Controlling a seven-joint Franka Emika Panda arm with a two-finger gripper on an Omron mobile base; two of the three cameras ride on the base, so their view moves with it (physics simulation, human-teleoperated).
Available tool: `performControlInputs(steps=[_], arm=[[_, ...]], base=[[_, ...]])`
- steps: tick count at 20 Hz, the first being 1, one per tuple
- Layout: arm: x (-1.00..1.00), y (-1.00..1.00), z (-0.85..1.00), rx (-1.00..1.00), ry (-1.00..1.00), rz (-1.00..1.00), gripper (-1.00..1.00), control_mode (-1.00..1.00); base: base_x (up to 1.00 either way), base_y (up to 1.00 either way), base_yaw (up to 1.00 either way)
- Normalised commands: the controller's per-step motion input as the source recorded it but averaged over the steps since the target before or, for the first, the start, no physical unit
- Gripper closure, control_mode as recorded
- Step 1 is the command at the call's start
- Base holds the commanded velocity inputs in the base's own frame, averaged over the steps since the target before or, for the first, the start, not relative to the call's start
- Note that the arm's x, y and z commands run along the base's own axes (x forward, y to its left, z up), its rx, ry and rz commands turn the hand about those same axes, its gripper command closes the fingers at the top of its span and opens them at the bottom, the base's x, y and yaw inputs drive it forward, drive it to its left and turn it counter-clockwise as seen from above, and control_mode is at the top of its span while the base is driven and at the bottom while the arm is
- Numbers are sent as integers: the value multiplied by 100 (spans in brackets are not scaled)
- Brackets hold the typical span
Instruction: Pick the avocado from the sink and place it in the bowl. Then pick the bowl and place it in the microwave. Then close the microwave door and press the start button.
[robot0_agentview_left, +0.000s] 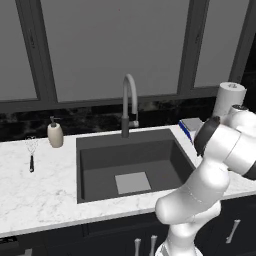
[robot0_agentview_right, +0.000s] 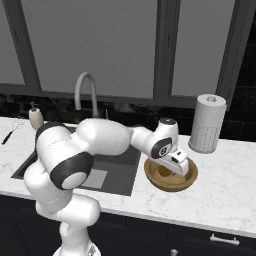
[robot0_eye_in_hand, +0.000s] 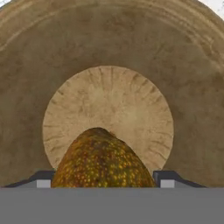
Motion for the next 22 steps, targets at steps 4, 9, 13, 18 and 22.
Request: performControlInputs(steps=[4,9,13,18,22], arm=[[30,-19,-47,0,5,0,100,-100],[25,-4,-32,0,2,0,-100,-100],[1,-11,-4,0,0,0,-100,-100],[-33,7,33,0,0,0,-100,-100],[-24,53,58,0,0,0,-100,-100]], base=[[0,0,0],[0,0,0],[0,0,0],[0,0,0],[0,0,0]])
